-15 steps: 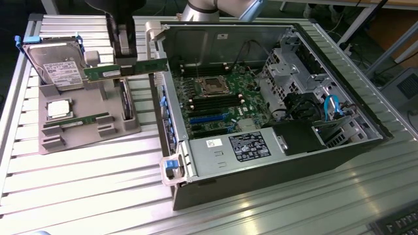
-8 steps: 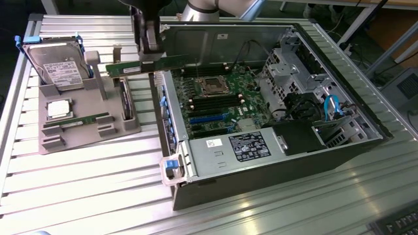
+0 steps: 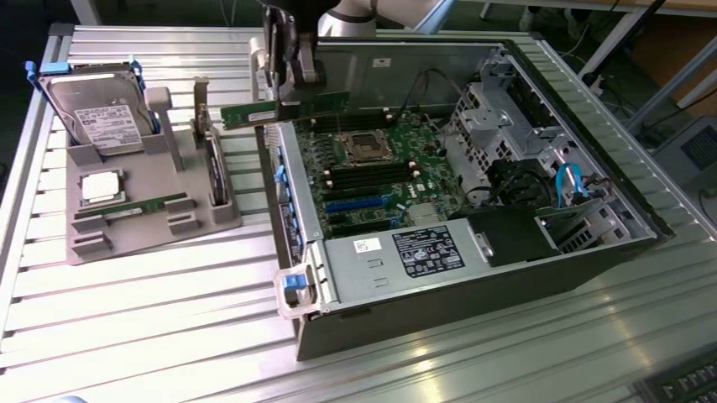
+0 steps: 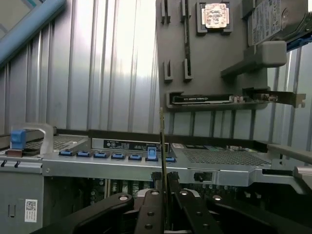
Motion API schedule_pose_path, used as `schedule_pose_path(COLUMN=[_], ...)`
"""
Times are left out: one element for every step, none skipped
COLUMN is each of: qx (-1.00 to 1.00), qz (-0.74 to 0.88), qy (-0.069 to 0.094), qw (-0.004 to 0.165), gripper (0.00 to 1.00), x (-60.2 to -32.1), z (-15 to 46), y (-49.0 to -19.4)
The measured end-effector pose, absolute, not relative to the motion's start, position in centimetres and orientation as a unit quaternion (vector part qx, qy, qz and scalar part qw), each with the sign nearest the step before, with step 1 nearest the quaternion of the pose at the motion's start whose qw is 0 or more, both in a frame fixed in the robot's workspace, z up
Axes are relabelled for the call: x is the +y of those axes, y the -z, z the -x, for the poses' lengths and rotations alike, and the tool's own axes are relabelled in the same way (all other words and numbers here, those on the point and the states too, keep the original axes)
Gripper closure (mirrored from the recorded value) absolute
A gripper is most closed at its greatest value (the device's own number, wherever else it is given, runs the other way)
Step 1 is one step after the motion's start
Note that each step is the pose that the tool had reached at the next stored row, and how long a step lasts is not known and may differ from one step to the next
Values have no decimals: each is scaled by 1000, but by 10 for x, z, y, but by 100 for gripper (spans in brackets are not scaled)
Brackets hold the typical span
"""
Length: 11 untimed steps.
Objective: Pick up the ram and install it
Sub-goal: 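Pick up the ram and move it above insertion slot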
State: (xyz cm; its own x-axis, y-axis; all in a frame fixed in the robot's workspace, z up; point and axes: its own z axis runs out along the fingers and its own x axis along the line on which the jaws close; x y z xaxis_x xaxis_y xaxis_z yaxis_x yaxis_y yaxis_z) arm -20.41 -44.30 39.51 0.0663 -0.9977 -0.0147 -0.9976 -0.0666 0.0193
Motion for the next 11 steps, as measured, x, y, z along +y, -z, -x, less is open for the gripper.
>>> schedule_pose_path(qx=[-685,-687,-687,-687,-688,-692,-697,-706,-713,-718,-725], qz=[-728,-727,-727,-727,-726,-722,-717,-708,-701,-696,-689], qy=[12,12,12,12,12,12,12,12,12,12,12], qw=[2,2,2,2,2,2,2,2,2,1,1], gripper=[86,86,86,86,86,86,86,86,86,86,86], x=[-443,-443,-443,-443,-443,-443,-443,-443,-443,-443,-443], z=[204,204,204,204,203,203,203,203,203,203,203], y=[-395,-395,-395,-395,-395,-395,-395,-395,-395,-395,-395])
